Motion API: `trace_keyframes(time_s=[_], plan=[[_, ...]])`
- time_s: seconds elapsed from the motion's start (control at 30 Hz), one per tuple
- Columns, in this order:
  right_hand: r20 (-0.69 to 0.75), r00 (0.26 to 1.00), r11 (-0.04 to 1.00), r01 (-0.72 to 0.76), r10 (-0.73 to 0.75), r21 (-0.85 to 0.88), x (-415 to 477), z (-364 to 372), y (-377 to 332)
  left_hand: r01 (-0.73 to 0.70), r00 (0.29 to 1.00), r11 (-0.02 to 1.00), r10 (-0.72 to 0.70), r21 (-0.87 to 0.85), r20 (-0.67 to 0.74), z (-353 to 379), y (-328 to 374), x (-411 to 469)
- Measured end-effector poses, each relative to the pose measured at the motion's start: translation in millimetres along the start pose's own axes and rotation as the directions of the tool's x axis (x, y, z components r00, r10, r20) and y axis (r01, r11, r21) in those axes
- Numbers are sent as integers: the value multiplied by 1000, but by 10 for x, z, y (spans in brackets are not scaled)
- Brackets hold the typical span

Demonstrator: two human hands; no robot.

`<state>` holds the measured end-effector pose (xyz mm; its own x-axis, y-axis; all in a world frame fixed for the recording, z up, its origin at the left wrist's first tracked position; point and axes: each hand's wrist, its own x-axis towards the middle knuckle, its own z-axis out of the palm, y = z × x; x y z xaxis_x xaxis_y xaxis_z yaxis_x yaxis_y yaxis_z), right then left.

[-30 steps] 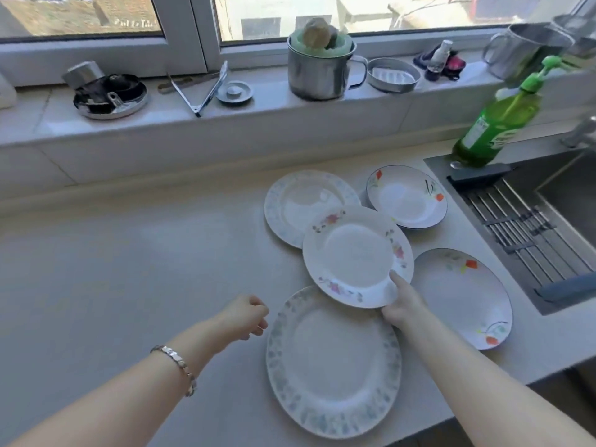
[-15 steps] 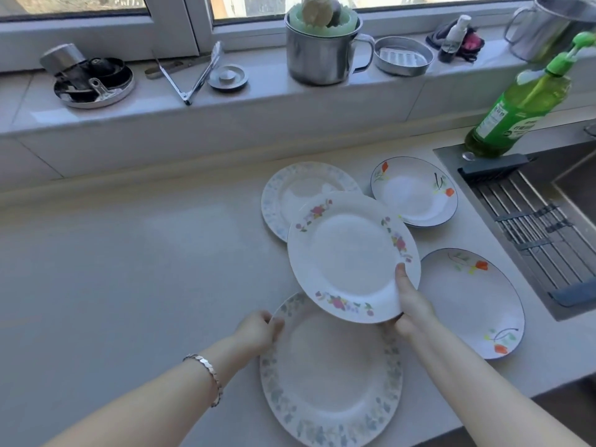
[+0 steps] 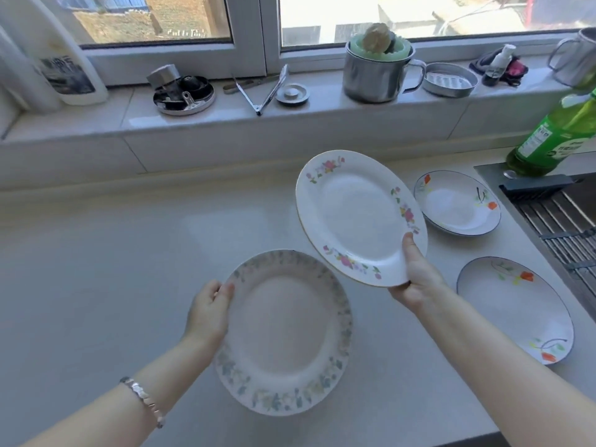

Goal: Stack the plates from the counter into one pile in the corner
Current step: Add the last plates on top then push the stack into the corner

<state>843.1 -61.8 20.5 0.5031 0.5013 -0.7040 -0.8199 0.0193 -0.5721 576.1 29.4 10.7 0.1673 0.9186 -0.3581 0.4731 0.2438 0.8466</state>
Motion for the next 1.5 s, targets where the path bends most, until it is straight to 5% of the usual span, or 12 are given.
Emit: trace_keyframes(time_s=[0.2, 0.47, 0.77, 1.13, 1.3, 1.4, 1.5], plan=[[149, 988, 999, -38, 43, -39, -490, 767, 632, -10, 953, 993, -25, -114, -302, -1365, -224, 46], [251, 948, 974, -154, 193, -168, -1182, 1926, 1933, -4, 777, 958, -178, -288, -604, -3482, -750, -205], [328, 890, 907, -181, 316, -381, -1771, 2880, 3356, -13, 604, 867, -391, -499, -695, -4956, -1539, -652], [394, 834, 831, -128, 385, -542, -1936, 3224, 3941, 75, 499, 799, -548, -596, -672, -5252, -2197, -686], [383, 823, 779, -110, 419, -617, -1913, 3281, 4011, 135, 538, 897, -424, -422, -729, -5332, -2273, -525], [373, 825, 753, -92, 424, -651, -1903, 3295, 4037, 310, 656, 950, -243, -37, -715, -5411, -2211, -518], [364, 832, 743, -84, 419, -664, -1868, 3290, 4048, 497, 724, 782, -136, 375, -676, -5444, -2169, -555]])
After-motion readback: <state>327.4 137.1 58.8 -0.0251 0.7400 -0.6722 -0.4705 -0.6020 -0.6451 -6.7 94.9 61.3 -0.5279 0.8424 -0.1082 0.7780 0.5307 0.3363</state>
